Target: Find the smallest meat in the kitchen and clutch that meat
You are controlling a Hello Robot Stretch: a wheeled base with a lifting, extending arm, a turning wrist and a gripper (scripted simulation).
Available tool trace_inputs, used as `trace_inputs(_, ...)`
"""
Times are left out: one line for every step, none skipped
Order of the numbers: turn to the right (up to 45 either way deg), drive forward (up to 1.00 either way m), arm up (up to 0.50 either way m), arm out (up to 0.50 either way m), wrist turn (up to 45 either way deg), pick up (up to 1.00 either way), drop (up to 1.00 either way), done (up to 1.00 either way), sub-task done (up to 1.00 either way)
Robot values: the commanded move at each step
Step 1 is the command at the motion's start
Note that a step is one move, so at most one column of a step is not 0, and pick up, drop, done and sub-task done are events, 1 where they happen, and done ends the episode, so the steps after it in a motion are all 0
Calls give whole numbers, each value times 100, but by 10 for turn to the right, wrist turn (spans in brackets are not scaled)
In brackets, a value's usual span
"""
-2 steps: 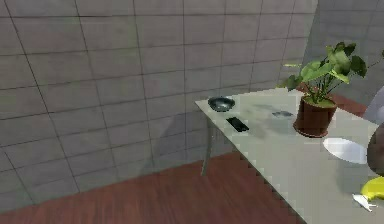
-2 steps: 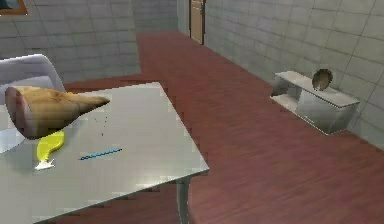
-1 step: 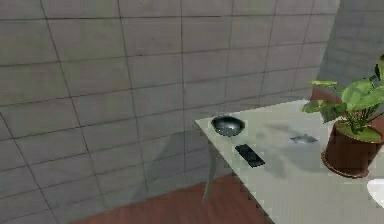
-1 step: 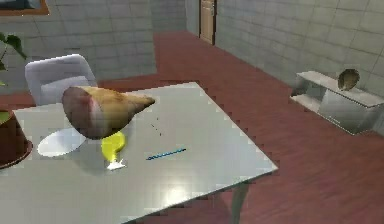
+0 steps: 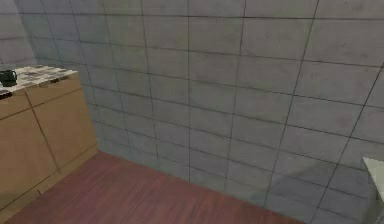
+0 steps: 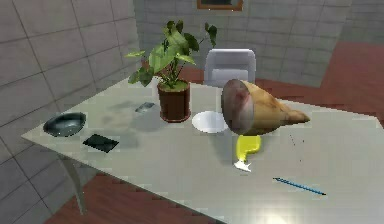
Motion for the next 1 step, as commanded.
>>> trace_inputs(-120, 0, 0, 0, 0, 0, 0, 0, 0)
